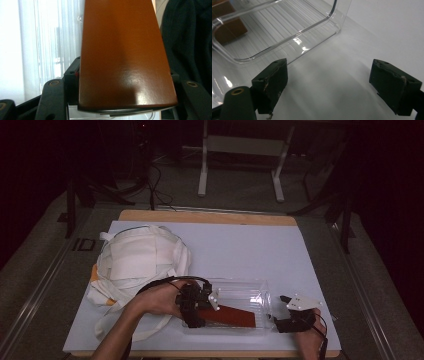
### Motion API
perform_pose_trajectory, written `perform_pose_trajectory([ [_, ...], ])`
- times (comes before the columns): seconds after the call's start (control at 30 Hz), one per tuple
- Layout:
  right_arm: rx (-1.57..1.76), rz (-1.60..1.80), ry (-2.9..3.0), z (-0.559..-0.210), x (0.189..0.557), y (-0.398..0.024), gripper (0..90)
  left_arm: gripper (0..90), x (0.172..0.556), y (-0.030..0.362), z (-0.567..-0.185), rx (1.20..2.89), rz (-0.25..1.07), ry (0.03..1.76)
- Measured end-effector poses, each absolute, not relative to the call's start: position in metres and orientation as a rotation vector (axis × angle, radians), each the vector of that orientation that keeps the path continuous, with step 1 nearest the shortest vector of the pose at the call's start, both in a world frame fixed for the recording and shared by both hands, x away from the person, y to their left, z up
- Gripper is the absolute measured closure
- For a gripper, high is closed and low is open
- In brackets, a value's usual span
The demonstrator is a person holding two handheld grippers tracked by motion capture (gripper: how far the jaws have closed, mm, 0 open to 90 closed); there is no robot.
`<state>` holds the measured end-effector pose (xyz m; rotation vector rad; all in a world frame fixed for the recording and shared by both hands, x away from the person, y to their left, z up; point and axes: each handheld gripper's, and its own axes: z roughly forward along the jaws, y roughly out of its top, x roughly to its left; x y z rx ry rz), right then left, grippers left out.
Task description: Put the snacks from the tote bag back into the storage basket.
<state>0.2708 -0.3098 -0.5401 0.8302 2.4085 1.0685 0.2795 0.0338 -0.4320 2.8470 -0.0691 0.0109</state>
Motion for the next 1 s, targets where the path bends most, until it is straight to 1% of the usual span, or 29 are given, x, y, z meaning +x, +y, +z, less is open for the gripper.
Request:
perform_pose_trajectory([
  [0.07,0.830,1.069,2.409,-0.540,0.271,-0.310,15.1,37.9,0.280,0.035,-0.430,2.834,-0.009,-0.059],
  [0.13,0.831,1.069,2.409,-0.540,0.271,-0.310,15.1,35.0,0.281,0.036,-0.427,2.804,-0.067,-0.047],
  [0.17,0.833,1.069,2.409,-0.540,0.271,-0.310,15.1,34.9,0.280,0.036,-0.425,2.792,-0.085,-0.042],
  [0.27,0.828,1.063,2.414,-0.540,0.271,-0.309,15.1,34.9,0.277,0.036,-0.422,2.792,-0.095,-0.053],
  [0.53,0.827,1.063,2.416,-0.540,0.271,-0.309,15.1,34.9,0.276,0.036,-0.425,2.814,-0.090,-0.060],
  [0.87,0.827,1.062,2.416,-0.540,0.271,-0.309,15.1,34.2,0.276,0.045,-0.422,2.814,-0.067,-0.022],
  [1.0,0.828,1.063,2.416,-0.540,0.271,-0.309,15.1,33.9,0.277,0.051,-0.421,2.798,-0.024,-0.002],
])
